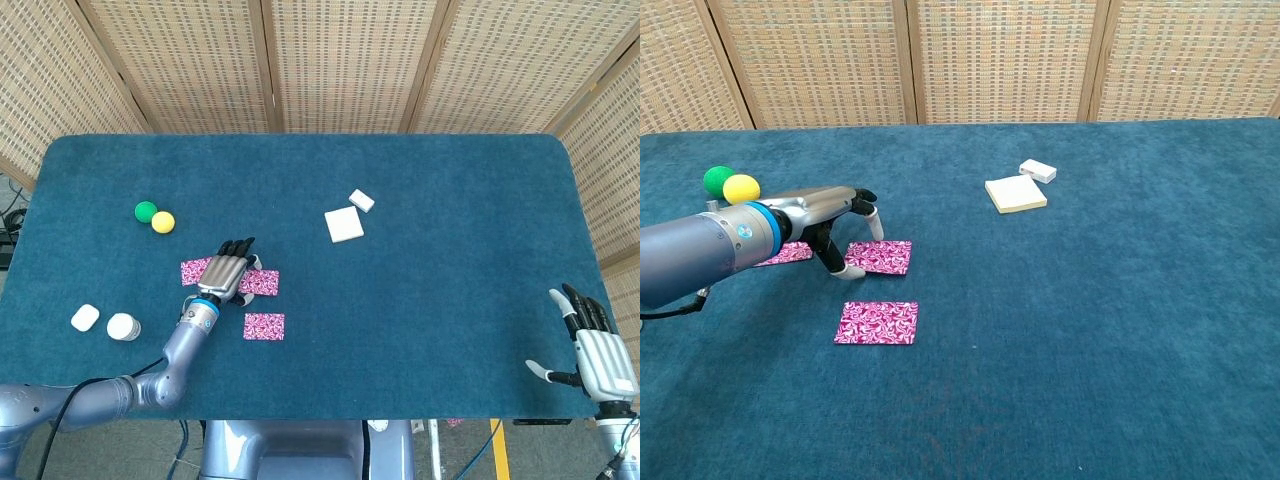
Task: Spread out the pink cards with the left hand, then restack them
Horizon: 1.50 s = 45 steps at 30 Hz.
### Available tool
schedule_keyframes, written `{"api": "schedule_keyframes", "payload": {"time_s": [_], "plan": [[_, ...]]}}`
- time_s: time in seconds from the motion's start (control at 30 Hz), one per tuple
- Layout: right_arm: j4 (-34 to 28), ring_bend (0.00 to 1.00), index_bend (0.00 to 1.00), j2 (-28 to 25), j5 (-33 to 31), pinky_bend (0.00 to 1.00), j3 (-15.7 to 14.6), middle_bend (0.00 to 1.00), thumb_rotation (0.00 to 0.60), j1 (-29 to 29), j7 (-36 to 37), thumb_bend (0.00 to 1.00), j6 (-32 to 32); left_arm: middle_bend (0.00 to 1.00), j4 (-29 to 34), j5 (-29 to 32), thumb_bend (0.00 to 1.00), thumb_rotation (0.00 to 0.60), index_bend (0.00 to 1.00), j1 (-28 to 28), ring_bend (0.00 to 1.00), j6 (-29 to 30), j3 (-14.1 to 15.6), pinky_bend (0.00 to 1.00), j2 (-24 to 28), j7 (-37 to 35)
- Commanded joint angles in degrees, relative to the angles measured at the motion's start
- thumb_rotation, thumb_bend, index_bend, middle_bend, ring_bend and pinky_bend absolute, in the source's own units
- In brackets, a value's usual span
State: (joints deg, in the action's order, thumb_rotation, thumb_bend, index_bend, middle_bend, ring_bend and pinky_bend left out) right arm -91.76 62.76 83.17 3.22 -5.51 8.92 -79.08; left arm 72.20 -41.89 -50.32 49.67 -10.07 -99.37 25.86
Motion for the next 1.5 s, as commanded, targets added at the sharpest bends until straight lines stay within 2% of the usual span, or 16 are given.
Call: {"api": "schedule_keyframes", "payload": {"time_s": [0.03, 0.27, 0.63, 1.03, 1.27, 1.5], "plan": [[-0.03, 0.00, 0.00, 0.00, 0.01, 0.00, -0.01, 0.00, 0.600, 0.00, -0.04, 0.00, 0.00, 0.00, 0.49, 0.21, 0.30, 0.600, 0.68, 0.05, 0.00, 0.01, -0.21, 0.00, 0.47, 0.17], [-0.12, 0.00, 0.00, -0.03, -0.10, 0.00, 0.00, 0.00, 0.600, -0.05, -0.22, 0.00, 0.12, 0.00, 3.55, 1.86, 0.29, 0.600, 0.68, 0.02, 0.00, -0.38, -0.24, 0.00, 2.53, 1.56], [-0.12, 0.00, 0.00, -0.03, -0.14, 0.00, 0.00, 0.00, 0.600, -0.06, -0.32, 0.00, 0.13, 0.00, 12.73, 4.20, 0.29, 0.600, 0.68, -0.44, 0.00, 1.12, 0.82, 0.00, 7.00, 5.34], [-0.12, 0.00, 0.00, -0.03, -0.08, 0.00, -0.01, 0.00, 0.600, -0.06, -0.35, 0.00, 0.09, 0.00, 22.67, 4.56, 0.28, 0.600, 0.68, -0.28, 0.00, 1.57, 3.36, 0.00, 12.39, 6.44], [-0.19, 0.00, 0.00, -0.06, -0.13, 0.00, -0.02, 0.00, 0.600, -0.03, -0.44, 0.00, 0.07, 0.00, 23.87, 3.20, 0.26, 0.600, 0.68, -0.47, 0.00, 1.48, 4.90, 0.00, 12.26, 6.34], [-0.14, 0.00, 0.00, -0.09, -0.13, 0.00, -0.01, 0.00, 0.600, -0.05, -0.21, 0.00, 0.11, 0.00, 22.29, 4.45, 0.25, 0.600, 0.68, -1.34, 0.00, 1.65, 5.98, 0.00, 10.47, 7.36]]}}
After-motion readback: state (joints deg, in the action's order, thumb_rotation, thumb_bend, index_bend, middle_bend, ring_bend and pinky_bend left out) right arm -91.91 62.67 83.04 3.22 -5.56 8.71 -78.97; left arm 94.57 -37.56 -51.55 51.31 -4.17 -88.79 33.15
